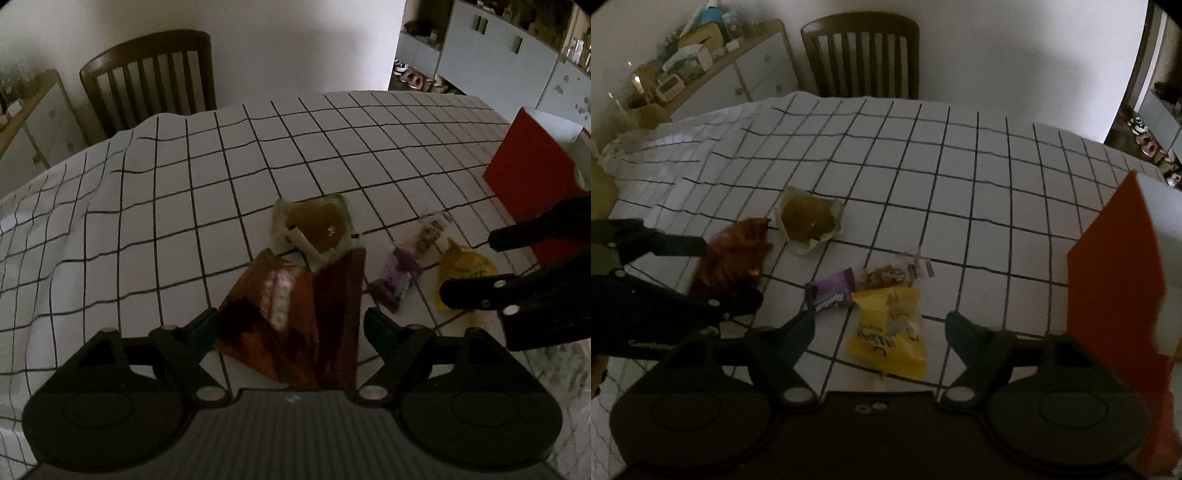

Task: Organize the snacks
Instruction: 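Grasp the red-brown chip bag with the left gripper while the right grasps the yellow M&M's packet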

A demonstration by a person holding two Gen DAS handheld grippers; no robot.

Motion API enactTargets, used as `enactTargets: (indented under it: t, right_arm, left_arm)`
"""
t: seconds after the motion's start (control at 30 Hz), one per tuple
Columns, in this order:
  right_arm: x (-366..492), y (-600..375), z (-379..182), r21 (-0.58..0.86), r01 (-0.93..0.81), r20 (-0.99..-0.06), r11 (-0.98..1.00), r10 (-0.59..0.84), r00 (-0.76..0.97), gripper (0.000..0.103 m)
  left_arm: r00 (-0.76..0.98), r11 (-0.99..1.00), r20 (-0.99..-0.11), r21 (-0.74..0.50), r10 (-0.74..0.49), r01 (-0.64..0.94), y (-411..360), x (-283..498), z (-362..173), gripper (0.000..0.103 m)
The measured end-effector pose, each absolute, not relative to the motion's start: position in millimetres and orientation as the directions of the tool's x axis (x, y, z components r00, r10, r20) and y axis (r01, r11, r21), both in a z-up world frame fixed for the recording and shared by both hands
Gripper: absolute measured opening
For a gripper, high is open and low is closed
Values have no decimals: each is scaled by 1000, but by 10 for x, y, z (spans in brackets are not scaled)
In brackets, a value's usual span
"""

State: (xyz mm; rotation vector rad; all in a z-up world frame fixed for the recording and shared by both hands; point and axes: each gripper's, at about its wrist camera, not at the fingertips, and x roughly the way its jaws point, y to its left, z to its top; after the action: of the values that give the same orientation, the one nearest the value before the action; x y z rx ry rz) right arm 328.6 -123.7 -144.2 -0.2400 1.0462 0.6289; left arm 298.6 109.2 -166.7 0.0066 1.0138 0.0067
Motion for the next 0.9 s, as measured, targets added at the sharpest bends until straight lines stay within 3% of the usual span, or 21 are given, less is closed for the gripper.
enactTargets:
  t: [0.23,0.47,0.63,0.9]
  right_arm:
    - [3319,-1190,-1565,90,-575,-870,813,345,352,61]
    - [3304,-1202,-1596,72,-562,-872,824,325,365,41]
    - [3265,-1269,-1570,70,-535,-868,842,316,384,36]
    - [3116,-1426,-1379,101,-511,-858,854,335,390,34]
  left_arm:
    - [567,998,-822,28,50,-48,1136,3005,-1708,84]
    - [581,993,-812,-19,54,-119,1251,2998,-1683,70]
    - [581,987,-812,-43,55,-153,1294,2959,-1640,56]
    - [579,969,-814,-112,38,-222,1431,2783,-1539,51]
